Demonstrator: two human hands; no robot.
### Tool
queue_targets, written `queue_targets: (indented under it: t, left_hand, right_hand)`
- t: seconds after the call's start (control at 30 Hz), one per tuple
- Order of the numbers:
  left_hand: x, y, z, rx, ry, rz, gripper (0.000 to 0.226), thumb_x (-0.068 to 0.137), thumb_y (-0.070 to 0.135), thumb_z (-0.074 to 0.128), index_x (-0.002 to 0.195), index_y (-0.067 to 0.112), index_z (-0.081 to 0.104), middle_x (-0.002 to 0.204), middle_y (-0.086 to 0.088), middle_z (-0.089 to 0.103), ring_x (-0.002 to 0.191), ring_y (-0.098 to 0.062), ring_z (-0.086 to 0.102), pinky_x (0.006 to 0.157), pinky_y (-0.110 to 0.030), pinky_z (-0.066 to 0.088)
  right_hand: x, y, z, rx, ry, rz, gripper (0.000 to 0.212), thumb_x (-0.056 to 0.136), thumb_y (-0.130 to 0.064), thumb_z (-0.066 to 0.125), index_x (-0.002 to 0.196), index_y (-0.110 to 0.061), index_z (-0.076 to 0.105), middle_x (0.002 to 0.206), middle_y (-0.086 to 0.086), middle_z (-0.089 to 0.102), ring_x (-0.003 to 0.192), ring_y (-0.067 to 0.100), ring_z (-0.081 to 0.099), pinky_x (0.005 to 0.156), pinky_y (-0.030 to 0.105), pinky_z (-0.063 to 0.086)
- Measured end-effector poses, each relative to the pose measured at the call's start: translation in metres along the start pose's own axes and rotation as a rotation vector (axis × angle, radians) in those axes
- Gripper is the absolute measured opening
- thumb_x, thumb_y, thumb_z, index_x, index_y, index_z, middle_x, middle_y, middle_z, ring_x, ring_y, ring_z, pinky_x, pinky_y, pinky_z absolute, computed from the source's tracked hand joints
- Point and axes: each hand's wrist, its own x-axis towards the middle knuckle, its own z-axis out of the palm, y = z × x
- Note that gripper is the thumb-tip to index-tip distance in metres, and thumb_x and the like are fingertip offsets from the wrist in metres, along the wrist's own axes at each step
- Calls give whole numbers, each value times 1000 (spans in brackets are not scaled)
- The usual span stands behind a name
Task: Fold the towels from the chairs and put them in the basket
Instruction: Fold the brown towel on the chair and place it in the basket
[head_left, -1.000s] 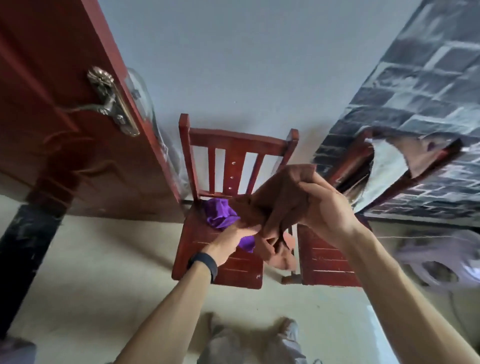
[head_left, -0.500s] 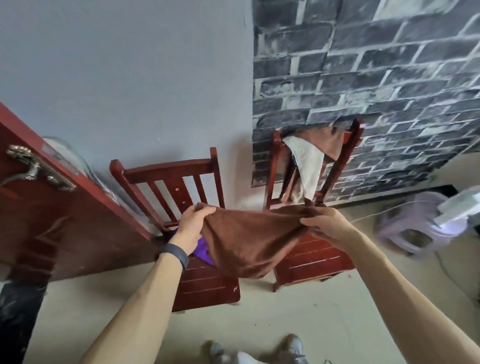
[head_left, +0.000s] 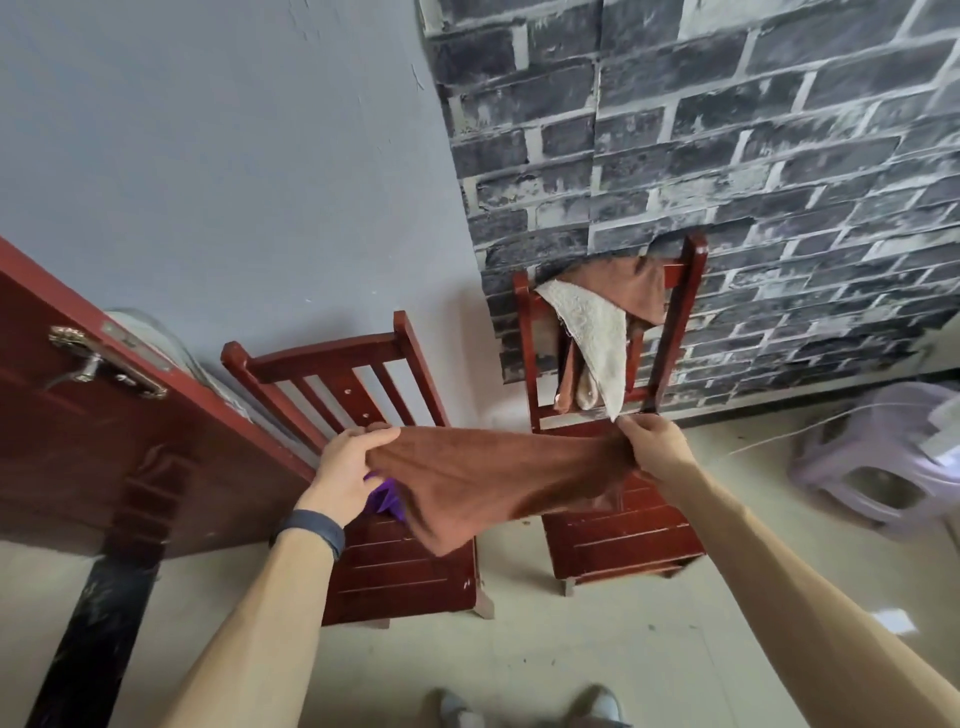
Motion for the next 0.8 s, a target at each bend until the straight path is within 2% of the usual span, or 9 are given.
queue_targets:
  t: [0.1, 0.17, 0.23, 0.33, 0.4, 0.47, 0.53, 0.63, 0.8]
  left_hand:
    - [-5, -9, -5, 136, 126, 79, 43, 73, 7, 83, 76, 22, 43, 101, -14, 68, 104, -30, 68, 87, -40, 56]
    - [-7, -12, -10, 194, 143, 119, 46, 62, 14, 88, 76, 21, 45, 96, -12, 66, 96, -29, 68, 96, -47, 52]
    - [-10, -9, -8, 113, 79, 108, 37, 69, 12, 85, 82, 21, 51, 106, -15, 69, 98, -27, 67, 99, -43, 50]
    - [-16, -3, -4, -46, -39, 52, 18, 88, 7, 69, 92, 21, 58, 116, -12, 68, 115, -26, 64, 103, -36, 47]
    - [-19, 1, -3, -84, -66, 51, 15, 91, 6, 65, 96, 19, 62, 120, -12, 67, 116, -26, 63, 106, -38, 45]
    - [-24, 5, 1, -52, -73, 72, 16, 91, 4, 65, 101, 17, 63, 118, -12, 69, 110, -26, 66, 101, -37, 49]
    - [-31, 11, 8, 6, -105, 105, 17, 90, 4, 65, 100, 18, 63, 113, -11, 69, 104, -25, 68, 95, -36, 50]
    - [-41, 26, 19, 39, -184, 156, 20, 88, 4, 68, 100, 19, 61, 107, -9, 69, 103, -28, 66, 97, -39, 46]
    - [-61, 64, 25, -25, -281, 243, 19, 89, 3, 65, 93, 21, 59, 95, -4, 70, 92, -24, 68, 97, -40, 46]
  right_hand:
    - [-5, -8, -15, 179, -181, 63, 28, 89, -22, 73, 116, -19, 67, 90, 3, 67, 72, 18, 60, 57, 27, 45]
    - [-8, 0, -23, 115, -362, 54, 45, 84, 0, 73, 121, -24, 61, 102, 5, 74, 89, 22, 67, 77, 38, 51]
    - [-13, 12, -26, -34, -439, 6, 50, 82, 11, 69, 124, -17, 60, 103, 8, 77, 92, 24, 68, 83, 40, 52]
    - [-14, 24, -28, -100, -314, -52, 29, 89, -1, 69, 117, -10, 70, 100, 10, 76, 87, 18, 70, 81, 32, 56]
    - [-15, 27, -26, 8, -342, -17, 25, 90, -10, 71, 116, -11, 72, 106, 14, 74, 94, 20, 69, 94, 41, 56]
    - [-20, 30, -16, 10, -392, 24, 28, 90, -18, 73, 118, -16, 71, 110, 10, 74, 105, 20, 68, 100, 45, 53]
    - [-27, 38, 1, -34, -402, 62, 32, 91, -22, 71, 123, -17, 67, 114, 5, 73, 108, 20, 68, 93, 38, 55]
    - [-38, 54, 31, -47, -438, 134, 39, 94, -26, 68, 131, -13, 61, 119, 3, 70, 111, 21, 65, 96, 40, 53]
    - [-54, 61, 79, -78, -551, 240, 58, 91, -50, 66, 135, -13, 55, 132, 2, 64, 124, 22, 56, 103, 44, 47]
